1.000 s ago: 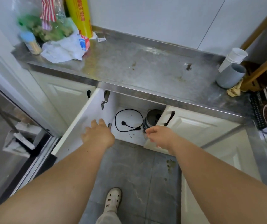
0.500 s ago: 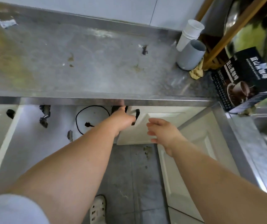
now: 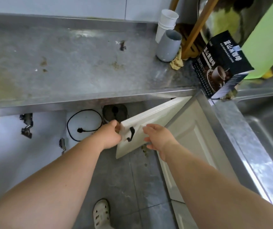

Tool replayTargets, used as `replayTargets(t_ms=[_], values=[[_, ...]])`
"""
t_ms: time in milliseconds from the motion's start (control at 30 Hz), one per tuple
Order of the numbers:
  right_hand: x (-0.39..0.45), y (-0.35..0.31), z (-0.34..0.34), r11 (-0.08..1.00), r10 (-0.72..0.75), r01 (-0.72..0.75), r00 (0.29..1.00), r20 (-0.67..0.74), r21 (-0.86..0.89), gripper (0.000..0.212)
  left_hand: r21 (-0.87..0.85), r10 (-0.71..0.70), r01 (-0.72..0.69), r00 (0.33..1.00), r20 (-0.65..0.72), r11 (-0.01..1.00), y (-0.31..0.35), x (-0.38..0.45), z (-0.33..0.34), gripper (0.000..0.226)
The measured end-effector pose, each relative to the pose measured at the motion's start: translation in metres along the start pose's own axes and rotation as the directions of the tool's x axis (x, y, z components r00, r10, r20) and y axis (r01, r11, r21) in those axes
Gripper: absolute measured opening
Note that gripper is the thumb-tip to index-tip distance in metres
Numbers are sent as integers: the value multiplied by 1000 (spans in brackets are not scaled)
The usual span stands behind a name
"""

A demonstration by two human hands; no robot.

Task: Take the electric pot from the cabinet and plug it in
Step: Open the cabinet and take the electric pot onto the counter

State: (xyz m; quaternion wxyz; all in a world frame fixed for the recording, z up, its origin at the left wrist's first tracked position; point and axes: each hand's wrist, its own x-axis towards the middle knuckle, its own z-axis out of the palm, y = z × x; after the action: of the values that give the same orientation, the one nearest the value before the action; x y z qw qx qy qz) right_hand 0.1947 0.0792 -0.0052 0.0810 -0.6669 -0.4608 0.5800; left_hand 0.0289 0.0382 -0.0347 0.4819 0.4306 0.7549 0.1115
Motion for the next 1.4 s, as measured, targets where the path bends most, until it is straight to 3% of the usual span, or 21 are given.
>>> replayTargets(t_ms=[167,300,367,500,633,733,833,1167,1400], values=[[-19,27,-6,998,8,-9,1000,-4,-59,45,90,43,-55,990,131,994,16,-39,40,39],[-31,61,-26,995,1,-3,1000,-23,-95,27,155,60,-94,975,212,983,32,-62,77,41],[-39,75,-40,991,-16,5,997,-79,-131,31,154,75,-116,966,248,981,39,-71,99,45],[-55,100,-76,979,-57,15,978,-199,-204,10,228,53,-151,921,385,962,61,-81,152,54],[-59,120,-106,929,-81,-38,950,-302,-369,41,249,75,-197,901,427,948,78,-87,181,52],[-65,130,-118,889,-92,-74,938,-335,-452,67,196,86,-175,915,393,965,87,-96,175,65],[-70,134,-120,867,-78,-108,935,-347,-486,78,180,105,-173,935,339,968,86,-99,163,68],[-88,129,-125,802,-56,-153,943,-328,-577,64,34,35,-44,972,231,998,66,-113,139,70],[-101,108,-104,781,-139,42,984,-108,-623,57,-6,-10,10,997,76,1000,41,-134,113,63]])
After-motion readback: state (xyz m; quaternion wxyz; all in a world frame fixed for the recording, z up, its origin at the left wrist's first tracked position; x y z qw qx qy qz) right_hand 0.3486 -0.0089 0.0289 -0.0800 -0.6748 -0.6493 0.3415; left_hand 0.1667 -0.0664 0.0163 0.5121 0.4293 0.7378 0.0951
